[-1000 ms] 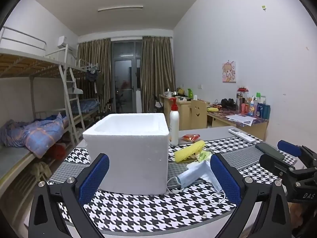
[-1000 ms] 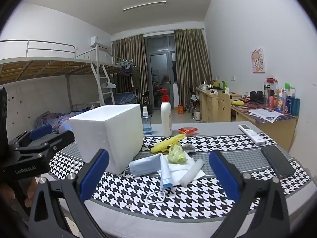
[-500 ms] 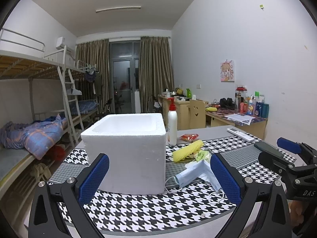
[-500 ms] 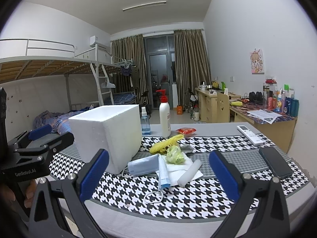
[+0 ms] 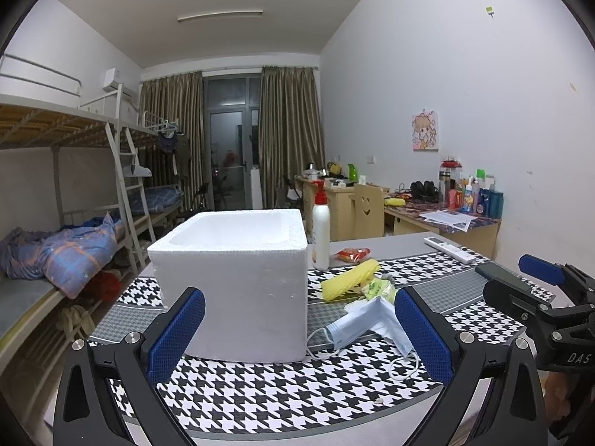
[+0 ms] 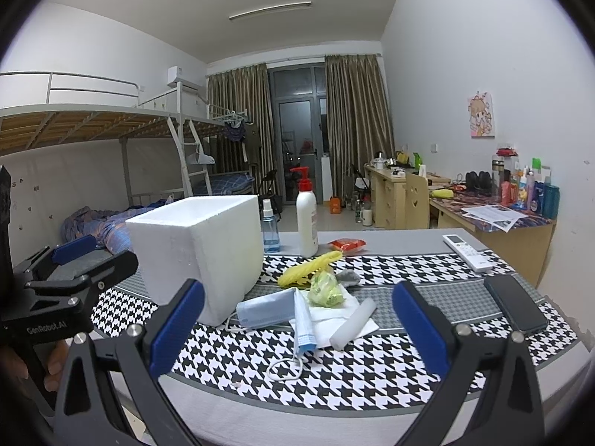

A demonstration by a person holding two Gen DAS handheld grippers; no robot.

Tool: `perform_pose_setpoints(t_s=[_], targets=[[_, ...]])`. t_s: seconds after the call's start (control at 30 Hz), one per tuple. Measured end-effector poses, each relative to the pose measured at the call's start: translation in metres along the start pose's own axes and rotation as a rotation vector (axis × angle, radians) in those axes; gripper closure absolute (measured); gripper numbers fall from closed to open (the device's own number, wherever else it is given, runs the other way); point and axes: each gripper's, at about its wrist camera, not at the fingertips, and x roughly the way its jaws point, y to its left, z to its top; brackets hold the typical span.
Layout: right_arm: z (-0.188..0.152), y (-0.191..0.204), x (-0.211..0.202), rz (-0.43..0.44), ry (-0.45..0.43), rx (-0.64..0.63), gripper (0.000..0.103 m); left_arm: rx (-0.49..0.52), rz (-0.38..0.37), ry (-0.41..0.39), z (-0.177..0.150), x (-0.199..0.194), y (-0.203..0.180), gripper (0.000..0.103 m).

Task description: Organize soft objects

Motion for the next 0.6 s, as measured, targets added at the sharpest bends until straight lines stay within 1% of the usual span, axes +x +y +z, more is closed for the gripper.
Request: perform_pose_setpoints(t_s=[0.47, 0.6], targets=[[0.000, -0.005, 0.007, -0.005, 0.012, 0.010, 0.001, 0.010, -0.021, 0.005, 0.002, 0.007, -0.007, 0.001], [-0.001, -0.008, 0.013, -0.011, 0.026, 0.017, 0.001, 0.014, -0.031, 0.019, 0.002, 0.013, -0.010, 0.001]])
